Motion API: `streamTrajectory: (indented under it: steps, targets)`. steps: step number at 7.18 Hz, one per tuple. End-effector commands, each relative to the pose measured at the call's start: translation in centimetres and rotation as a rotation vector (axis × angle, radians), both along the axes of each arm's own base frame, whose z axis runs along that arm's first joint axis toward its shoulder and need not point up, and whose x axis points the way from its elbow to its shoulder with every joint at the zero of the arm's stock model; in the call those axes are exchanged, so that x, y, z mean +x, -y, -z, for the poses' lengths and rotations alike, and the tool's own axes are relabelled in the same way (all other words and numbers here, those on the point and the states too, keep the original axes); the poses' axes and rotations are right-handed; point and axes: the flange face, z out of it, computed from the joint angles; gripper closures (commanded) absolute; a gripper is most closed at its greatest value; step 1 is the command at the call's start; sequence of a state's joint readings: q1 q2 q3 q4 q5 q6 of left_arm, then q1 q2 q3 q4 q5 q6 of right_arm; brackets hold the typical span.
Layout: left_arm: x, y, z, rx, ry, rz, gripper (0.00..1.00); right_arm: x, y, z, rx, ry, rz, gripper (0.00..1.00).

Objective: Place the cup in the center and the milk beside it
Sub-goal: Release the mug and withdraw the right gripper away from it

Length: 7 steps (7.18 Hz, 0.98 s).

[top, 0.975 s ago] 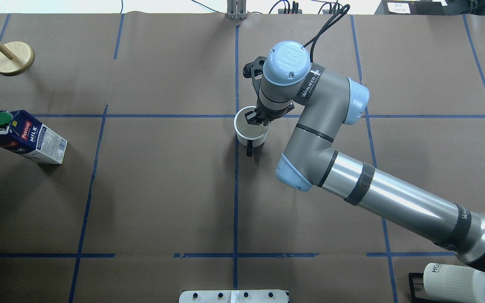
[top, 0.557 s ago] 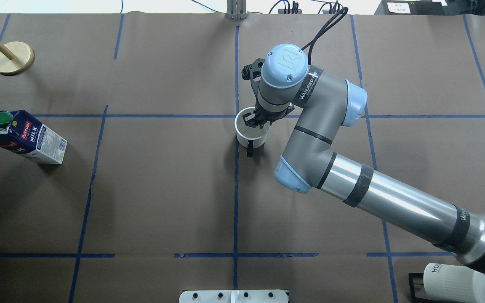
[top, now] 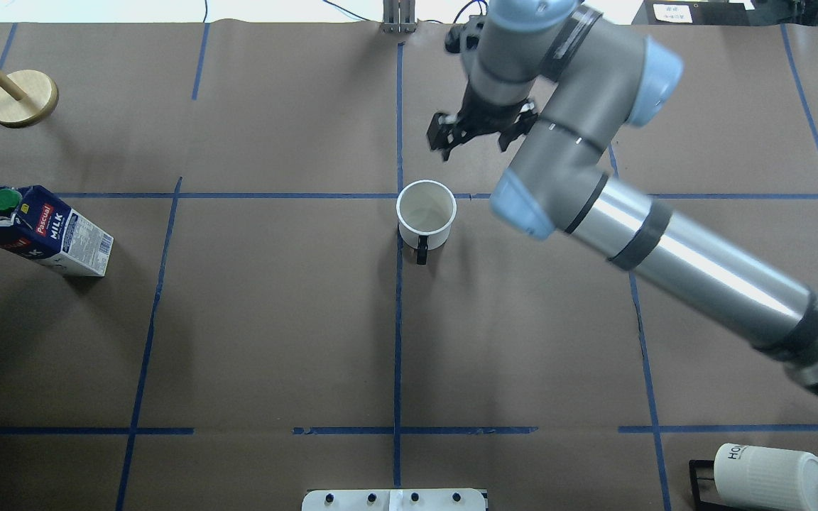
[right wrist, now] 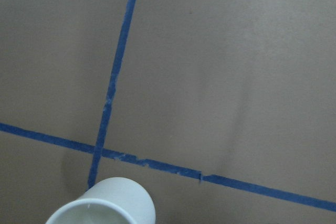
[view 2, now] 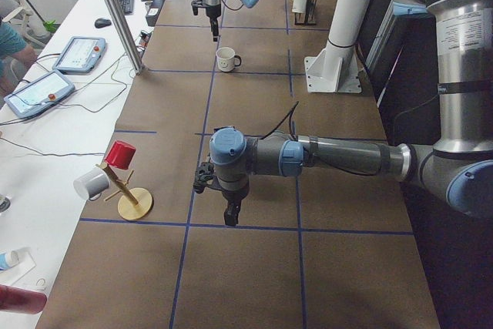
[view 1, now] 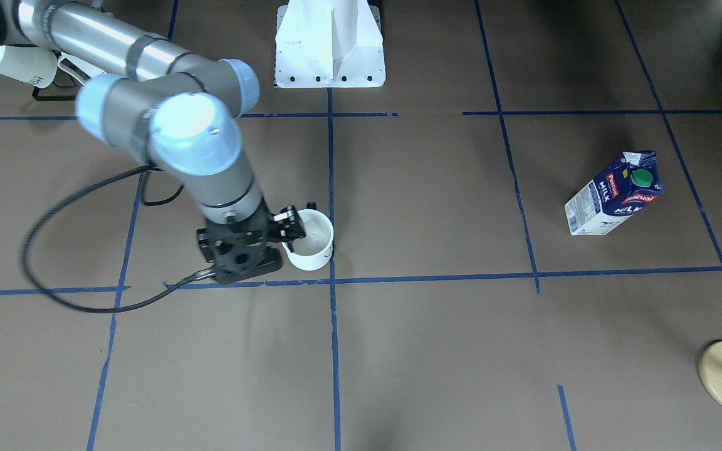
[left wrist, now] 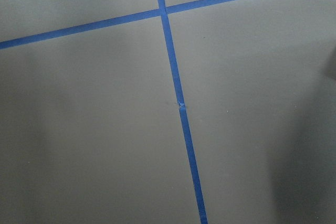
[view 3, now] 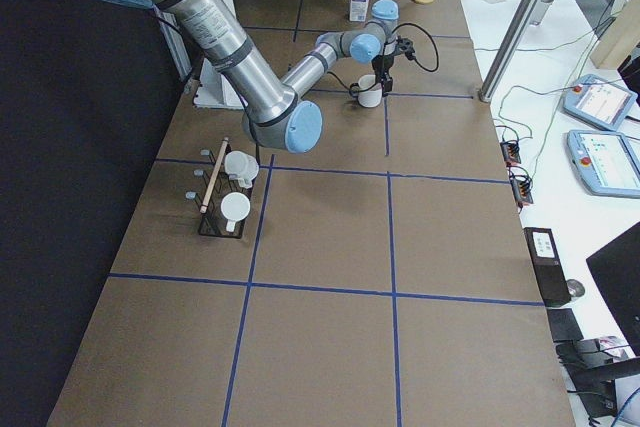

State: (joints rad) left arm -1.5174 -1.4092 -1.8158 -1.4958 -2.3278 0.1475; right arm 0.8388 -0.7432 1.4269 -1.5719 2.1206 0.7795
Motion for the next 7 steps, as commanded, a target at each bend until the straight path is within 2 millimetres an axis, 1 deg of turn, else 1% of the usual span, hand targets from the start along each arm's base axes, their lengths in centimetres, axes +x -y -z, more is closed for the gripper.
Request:
streamTrajectory:
  steps: [1, 2, 4, 5, 6, 7]
  targets:
    - [0.2, 2.6, 2.3, 0.088, -0.006, 0.001, 0.0, 12.2, 4.2, -5.3, -0.149, 0.035, -0.077, 0.01]
    - [0.3, 3.8, 3.3, 0.157, -0.003, 0.0, 0.0, 17.5, 4.4, -9.3, -0.154, 0.038, -0.09, 0.01]
    - [0.4, 4.5, 4.0, 0.184, -0.005, 0.002, 0.0, 28.2, 2.5, -19.5, -0.106, -0.011, -0.082, 0.01]
    - [0.5, 5.4, 4.7, 0.195, -0.012, 0.0, 0.0, 32.6, 0.2, -24.8, -0.074, -0.04, -0.043, 0.01]
    - [0.5, 5.4, 4.9, 0.207, -0.015, -0.003, 0.0, 36.5, -2.3, -30.4, -0.04, -0.068, 0.022, 0.01]
    - [0.5, 5.4, 4.8, 0.207, -0.015, -0.004, 0.0, 41.0, -5.9, -36.4, -0.053, -0.095, 0.037, 0.01]
